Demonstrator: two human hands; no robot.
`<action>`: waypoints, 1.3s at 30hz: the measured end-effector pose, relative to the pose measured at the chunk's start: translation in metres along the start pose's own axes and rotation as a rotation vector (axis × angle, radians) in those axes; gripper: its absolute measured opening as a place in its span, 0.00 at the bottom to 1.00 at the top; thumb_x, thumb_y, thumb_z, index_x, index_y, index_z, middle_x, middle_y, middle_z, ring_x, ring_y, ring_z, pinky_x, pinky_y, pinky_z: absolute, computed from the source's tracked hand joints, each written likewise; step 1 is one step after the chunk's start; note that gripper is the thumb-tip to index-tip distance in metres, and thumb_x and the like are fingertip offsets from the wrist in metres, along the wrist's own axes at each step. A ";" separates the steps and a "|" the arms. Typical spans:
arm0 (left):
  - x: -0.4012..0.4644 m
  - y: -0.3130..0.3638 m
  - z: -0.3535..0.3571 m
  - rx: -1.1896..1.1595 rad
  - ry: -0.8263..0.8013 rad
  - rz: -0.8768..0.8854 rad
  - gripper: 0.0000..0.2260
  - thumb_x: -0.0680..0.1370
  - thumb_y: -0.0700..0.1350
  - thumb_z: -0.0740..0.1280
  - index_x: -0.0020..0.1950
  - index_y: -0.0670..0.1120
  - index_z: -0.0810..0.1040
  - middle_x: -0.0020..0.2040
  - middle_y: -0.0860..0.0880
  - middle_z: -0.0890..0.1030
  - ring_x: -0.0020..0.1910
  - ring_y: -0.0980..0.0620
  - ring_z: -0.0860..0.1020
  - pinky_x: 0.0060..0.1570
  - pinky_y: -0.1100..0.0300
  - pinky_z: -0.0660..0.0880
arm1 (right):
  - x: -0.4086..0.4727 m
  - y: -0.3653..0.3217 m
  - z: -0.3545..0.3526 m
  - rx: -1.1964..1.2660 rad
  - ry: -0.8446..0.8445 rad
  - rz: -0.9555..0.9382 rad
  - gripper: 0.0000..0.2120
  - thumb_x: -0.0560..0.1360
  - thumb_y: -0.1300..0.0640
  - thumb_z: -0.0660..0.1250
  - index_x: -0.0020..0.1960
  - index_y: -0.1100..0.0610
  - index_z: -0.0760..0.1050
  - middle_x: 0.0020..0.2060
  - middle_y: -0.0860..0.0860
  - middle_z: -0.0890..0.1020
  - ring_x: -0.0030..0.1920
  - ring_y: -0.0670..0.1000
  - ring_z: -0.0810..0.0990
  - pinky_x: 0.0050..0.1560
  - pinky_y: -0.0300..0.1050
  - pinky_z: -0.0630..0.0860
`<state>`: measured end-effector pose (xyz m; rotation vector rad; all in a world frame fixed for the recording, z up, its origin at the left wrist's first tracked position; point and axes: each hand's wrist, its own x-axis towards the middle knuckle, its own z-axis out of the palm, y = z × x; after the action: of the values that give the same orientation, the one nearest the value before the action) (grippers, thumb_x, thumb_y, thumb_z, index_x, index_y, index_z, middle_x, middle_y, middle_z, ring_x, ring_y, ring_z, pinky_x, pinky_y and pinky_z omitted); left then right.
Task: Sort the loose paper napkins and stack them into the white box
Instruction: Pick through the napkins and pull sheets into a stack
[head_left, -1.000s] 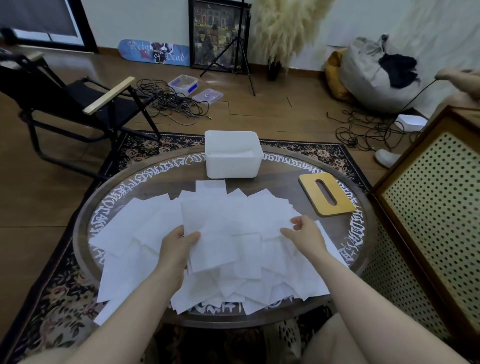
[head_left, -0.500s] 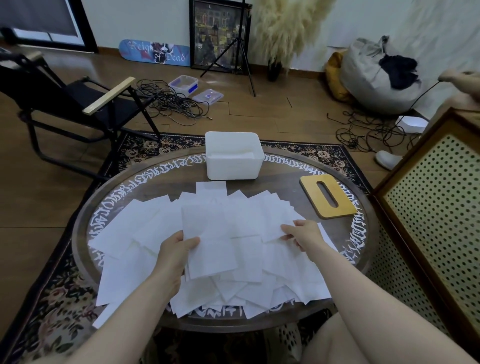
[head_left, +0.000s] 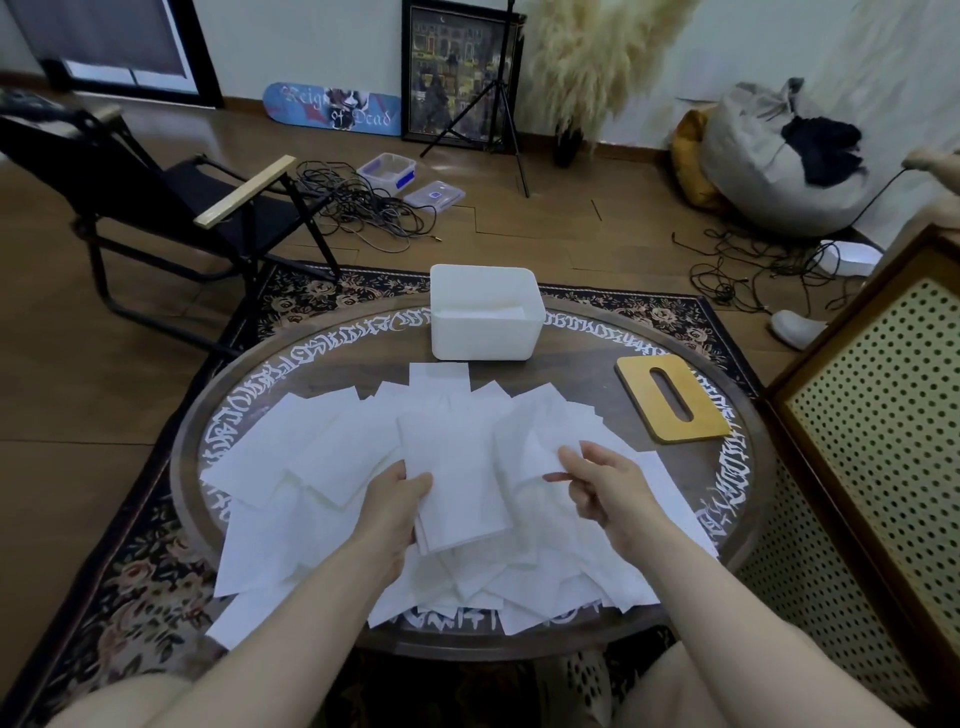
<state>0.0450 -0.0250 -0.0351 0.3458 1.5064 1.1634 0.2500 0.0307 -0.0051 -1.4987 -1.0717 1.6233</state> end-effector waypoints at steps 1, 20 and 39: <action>0.000 -0.001 0.002 -0.004 -0.003 -0.009 0.10 0.81 0.36 0.59 0.49 0.48 0.77 0.51 0.47 0.81 0.50 0.44 0.79 0.55 0.45 0.76 | -0.003 0.003 0.005 0.015 -0.040 -0.010 0.03 0.77 0.59 0.67 0.47 0.59 0.78 0.32 0.54 0.83 0.26 0.47 0.62 0.24 0.35 0.59; -0.008 0.002 0.007 0.035 -0.043 0.041 0.11 0.82 0.39 0.57 0.55 0.51 0.77 0.53 0.48 0.81 0.54 0.43 0.79 0.57 0.43 0.76 | -0.001 0.019 0.015 -0.186 -0.035 -0.055 0.10 0.74 0.55 0.71 0.41 0.59 0.73 0.28 0.53 0.73 0.30 0.48 0.70 0.36 0.38 0.62; -0.010 0.000 0.009 -0.092 -0.151 -0.080 0.10 0.83 0.39 0.57 0.57 0.43 0.77 0.53 0.44 0.82 0.53 0.43 0.80 0.50 0.48 0.78 | -0.007 0.017 0.018 -0.239 -0.152 -0.083 0.08 0.75 0.59 0.70 0.40 0.58 0.73 0.27 0.49 0.71 0.24 0.47 0.64 0.26 0.35 0.60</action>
<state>0.0561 -0.0279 -0.0280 0.3013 1.3190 1.1146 0.2342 0.0147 -0.0174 -1.4758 -1.4365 1.6170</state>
